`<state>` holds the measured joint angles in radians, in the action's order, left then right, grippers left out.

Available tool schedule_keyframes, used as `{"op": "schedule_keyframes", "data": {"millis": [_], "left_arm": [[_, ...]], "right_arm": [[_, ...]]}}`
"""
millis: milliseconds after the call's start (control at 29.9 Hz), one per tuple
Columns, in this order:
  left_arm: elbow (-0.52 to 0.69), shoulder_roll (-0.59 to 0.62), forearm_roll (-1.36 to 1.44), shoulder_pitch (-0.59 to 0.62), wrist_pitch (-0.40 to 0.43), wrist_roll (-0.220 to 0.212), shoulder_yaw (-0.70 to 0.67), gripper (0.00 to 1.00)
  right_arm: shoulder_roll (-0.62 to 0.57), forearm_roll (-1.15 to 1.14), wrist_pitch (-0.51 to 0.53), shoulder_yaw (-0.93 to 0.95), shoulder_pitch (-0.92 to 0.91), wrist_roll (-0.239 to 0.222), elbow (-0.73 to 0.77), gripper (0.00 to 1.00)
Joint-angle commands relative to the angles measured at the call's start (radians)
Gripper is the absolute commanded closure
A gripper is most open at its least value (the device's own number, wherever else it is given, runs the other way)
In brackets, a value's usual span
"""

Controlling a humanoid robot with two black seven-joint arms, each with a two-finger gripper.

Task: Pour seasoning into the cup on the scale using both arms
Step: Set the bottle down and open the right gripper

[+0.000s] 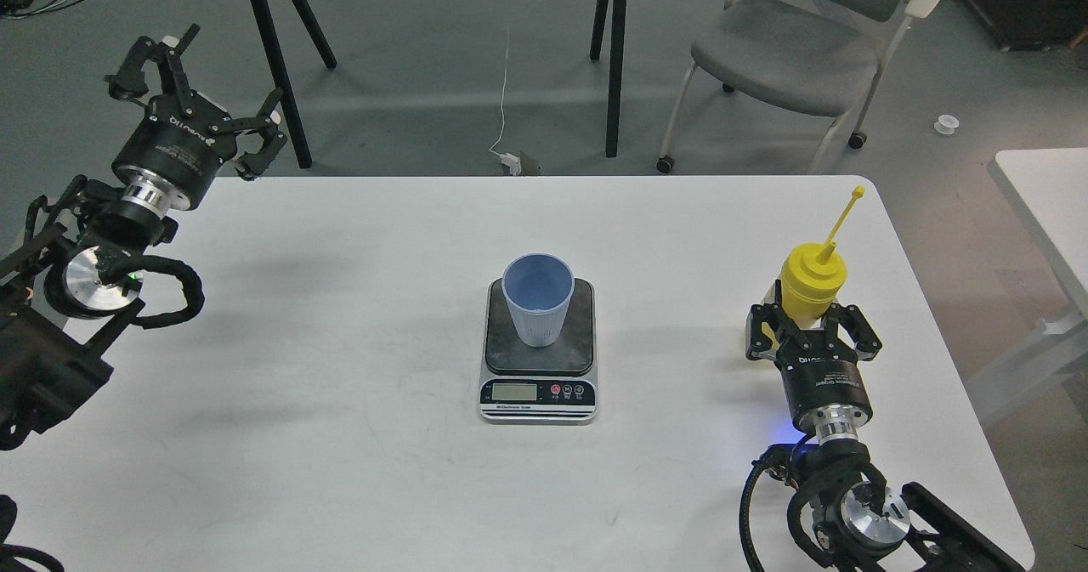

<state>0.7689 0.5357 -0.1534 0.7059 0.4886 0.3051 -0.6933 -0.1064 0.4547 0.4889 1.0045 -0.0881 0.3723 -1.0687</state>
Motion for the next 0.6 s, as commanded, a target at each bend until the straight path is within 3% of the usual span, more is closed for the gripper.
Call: {"op": "schedule_keyframes", "data": {"millis": [0,234,569], "left_arm": [[0.003,0.0,0.0,-0.002,0.0,0.0,0.0,0.01],[0.003,0.0,0.0,-0.003,0.0,0.0,0.0,0.01],[0.006,0.001,0.002,-0.003,0.0,0.003,0.002,0.01]], "right_arm": [[0.017,-0.004,0.0,-0.003,-0.012,-0.006,0.027,0.55],[0.025,-0.004,0.0,-0.004,-0.019,-0.013,0.027,0.51],[0.033,0.001,0.0,-0.06,0.01,-0.013,0.016,0.32]]}}
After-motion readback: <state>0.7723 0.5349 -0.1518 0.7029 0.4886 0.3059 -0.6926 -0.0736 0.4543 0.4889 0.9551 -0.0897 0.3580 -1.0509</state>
